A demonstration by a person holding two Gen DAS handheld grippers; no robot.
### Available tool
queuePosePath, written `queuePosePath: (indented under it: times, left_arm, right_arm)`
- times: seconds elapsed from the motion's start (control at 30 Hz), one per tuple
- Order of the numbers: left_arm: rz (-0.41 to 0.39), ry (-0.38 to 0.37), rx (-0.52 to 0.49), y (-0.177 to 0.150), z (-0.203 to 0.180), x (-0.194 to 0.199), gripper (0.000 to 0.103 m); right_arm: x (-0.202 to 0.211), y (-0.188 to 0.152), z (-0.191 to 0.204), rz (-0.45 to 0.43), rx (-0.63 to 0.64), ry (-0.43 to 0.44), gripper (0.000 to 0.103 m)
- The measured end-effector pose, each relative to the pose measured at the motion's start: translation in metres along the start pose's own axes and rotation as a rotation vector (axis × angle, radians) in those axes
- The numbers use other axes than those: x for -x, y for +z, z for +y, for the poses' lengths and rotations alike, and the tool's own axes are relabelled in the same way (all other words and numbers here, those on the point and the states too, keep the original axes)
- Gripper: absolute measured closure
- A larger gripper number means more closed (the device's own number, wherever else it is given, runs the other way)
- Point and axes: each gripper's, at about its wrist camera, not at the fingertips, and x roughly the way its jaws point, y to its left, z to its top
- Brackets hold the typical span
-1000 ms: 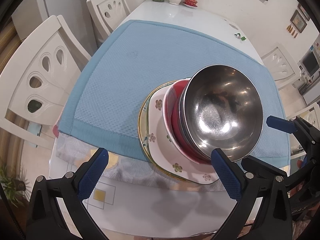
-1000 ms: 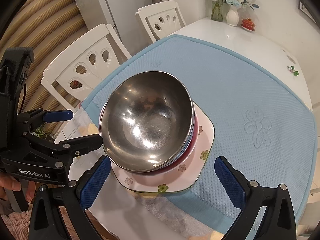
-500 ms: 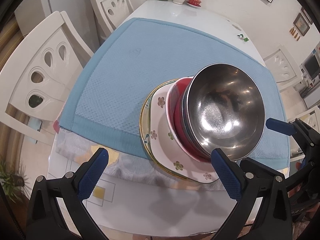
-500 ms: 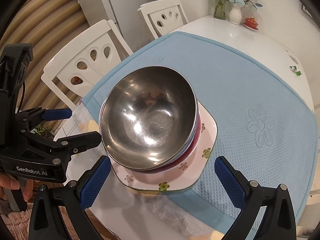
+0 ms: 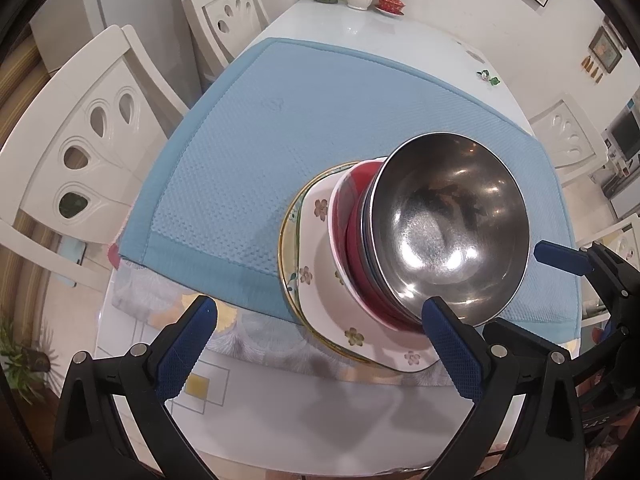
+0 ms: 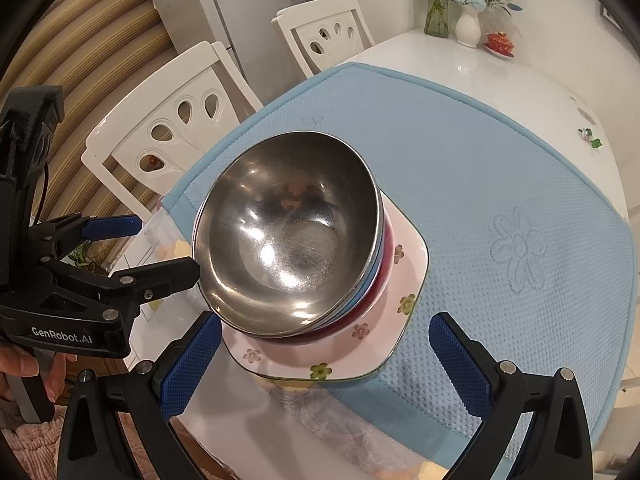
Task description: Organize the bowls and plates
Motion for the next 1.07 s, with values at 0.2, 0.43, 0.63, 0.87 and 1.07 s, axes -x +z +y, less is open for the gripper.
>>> queuePosePath:
  times: [0.2, 0.43, 0.63, 0.87, 1.07]
  left_arm:
    - [0.001, 0.014, -0.007, 0.002, -0.002, -0.001, 0.001]
    - [0.0, 0.037, -0.026, 0.005, -0.005, -0.003, 0.001]
    - [0.003, 0.038, -0.031, 0.007, -0.007, -0.004, 0.001]
    - [-0.008, 0.03, -0.026, 0.01, -0.007, -0.004, 0.001]
    - [-0.02, 0.009, -0.04, 0.014, -0.009, -0.002, 0.001]
  right_arm:
    - [0.0, 0.0, -0.003, 0.001, -0.008, 0.002, 0.0]
    - [-0.001, 0.0, -0.007, 0.002, -0.017, 0.004, 0.0]
    - [-0.002, 0.0, -0.01, 0.004, -0.026, 0.002, 0.0]
    - [-0.004, 0.0, -0.013, 0.008, -0.039, -0.001, 0.0]
    - [-0.005, 0.0, -0.014, 0.004, -0.043, -0.002, 0.0]
